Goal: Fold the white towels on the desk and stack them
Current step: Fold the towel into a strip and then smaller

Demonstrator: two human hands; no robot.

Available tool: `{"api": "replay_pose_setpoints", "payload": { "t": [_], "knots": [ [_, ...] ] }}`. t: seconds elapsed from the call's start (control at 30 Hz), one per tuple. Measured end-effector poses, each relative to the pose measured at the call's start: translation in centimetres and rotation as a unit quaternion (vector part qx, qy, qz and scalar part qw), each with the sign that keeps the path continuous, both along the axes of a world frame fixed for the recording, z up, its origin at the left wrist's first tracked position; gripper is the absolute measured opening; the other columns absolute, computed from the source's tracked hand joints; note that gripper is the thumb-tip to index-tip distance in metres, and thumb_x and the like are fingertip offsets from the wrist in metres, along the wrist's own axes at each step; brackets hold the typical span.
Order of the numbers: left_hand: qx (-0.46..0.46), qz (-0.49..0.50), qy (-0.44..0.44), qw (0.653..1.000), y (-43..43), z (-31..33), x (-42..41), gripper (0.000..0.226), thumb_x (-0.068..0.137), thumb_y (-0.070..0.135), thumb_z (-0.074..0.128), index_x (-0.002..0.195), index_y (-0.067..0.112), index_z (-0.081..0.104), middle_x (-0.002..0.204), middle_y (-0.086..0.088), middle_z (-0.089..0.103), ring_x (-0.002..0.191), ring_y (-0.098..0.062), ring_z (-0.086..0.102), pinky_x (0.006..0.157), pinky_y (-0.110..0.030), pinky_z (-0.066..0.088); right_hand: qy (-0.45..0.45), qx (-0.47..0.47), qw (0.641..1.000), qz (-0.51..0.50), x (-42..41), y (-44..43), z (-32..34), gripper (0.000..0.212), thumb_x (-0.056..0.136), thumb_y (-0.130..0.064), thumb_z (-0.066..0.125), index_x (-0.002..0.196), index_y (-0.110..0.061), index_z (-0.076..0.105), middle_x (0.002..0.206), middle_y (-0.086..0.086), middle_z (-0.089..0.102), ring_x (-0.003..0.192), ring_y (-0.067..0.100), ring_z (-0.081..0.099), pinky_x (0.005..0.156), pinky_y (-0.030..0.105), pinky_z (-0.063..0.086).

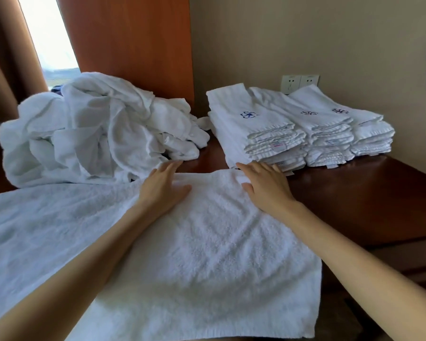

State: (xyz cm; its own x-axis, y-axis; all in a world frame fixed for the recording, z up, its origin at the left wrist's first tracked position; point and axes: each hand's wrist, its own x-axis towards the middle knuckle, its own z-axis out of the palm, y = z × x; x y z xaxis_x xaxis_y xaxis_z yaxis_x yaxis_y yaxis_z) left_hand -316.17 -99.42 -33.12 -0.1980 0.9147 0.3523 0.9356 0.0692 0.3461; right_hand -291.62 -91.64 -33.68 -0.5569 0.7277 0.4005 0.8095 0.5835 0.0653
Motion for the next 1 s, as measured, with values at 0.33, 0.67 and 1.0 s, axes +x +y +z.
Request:
{"api": "replay_pose_setpoints", "payload": {
  "t": [0.33,0.67,1.0],
  "knots": [
    [0.129,0.003,0.057,0.99,3.1,0.2,-0.6,0.031,0.069,0.038,0.082,0.085,0.015,0.07,0.087,0.001,0.051,0.092,-0.026,0.052,0.077,-0.032,0.029,0.071,0.197,0.977,0.029,-0.6,0.0,1.5,0.016,0.066,-0.011,0.062,0.082,-0.012,0.059,0.097,0.005,0.058,0.093,0.027,0.052,0.094,0.036,0.029],
    [0.151,-0.032,0.035,0.987,5.3,0.1,-0.6,0.022,0.076,0.019,0.076,0.075,0.008,0.057,0.072,-0.008,0.06,0.068,-0.029,0.054,0.07,-0.03,0.028,0.143,0.249,0.957,0.028,1.0,2.1,1.8,0.031,0.06,0.01,0.066,0.076,-0.016,0.062,0.075,-0.003,0.057,0.075,0.024,0.054,0.075,0.031,0.029],
    [0.135,-0.175,0.134,0.966,-3.4,4.5,1.0,0.028,0.073,0.005,0.076,0.092,0.02,0.063,0.073,0.018,0.048,0.056,-0.01,0.046,0.047,-0.014,0.03,0.181,0.141,0.972,0.058,5.4,-1.4,3.1,0.029,0.058,0.014,0.066,0.075,-0.009,0.062,0.079,0.002,0.061,0.084,0.024,0.049,0.068,0.027,0.019]
  ]
}}
